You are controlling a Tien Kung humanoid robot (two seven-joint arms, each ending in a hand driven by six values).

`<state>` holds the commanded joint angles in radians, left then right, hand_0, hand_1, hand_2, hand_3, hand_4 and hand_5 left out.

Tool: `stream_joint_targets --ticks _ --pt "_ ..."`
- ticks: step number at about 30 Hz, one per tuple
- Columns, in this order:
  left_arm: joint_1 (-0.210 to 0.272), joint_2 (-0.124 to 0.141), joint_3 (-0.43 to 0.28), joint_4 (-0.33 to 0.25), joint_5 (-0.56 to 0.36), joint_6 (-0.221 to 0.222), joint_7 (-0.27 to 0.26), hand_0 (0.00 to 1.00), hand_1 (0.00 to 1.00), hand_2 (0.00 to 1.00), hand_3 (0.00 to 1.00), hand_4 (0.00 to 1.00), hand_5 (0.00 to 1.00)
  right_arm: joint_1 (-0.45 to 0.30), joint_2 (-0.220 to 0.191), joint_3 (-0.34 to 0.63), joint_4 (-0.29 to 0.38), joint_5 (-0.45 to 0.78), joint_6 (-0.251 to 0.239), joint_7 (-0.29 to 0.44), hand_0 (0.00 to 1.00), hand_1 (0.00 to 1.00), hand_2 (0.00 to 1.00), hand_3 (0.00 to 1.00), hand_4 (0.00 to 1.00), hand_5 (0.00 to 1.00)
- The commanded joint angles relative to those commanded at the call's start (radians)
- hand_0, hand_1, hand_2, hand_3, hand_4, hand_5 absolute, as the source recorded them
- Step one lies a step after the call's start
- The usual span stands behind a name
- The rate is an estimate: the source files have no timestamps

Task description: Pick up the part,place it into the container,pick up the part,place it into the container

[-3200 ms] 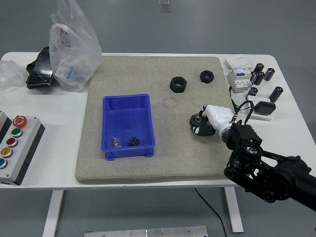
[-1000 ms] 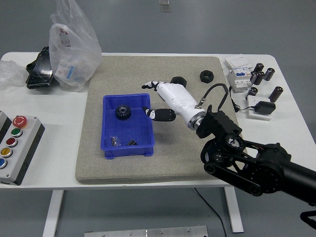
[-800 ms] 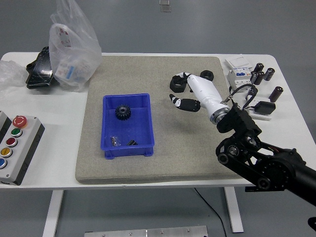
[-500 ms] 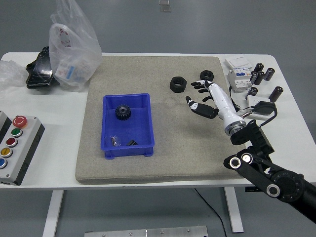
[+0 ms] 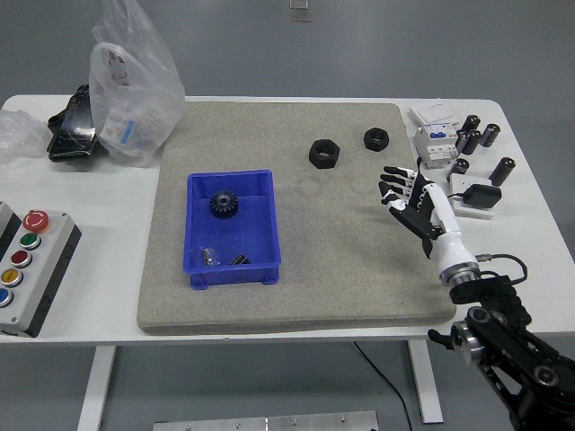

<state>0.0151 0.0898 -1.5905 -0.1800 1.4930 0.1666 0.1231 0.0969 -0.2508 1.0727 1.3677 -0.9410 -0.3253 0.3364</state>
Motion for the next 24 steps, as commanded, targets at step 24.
stream_joint_targets --ticks 24 --pt "-0.003 -0.012 0.047 0.000 -0.068 -0.005 -0.047 0.632 0.565 0.553 0.612 0.697 0.289 -0.041 -0.040 0.004 0.012 0.159 -0.020 0.078 0.677 0.680 0.676 0.668 0.707 0.427"
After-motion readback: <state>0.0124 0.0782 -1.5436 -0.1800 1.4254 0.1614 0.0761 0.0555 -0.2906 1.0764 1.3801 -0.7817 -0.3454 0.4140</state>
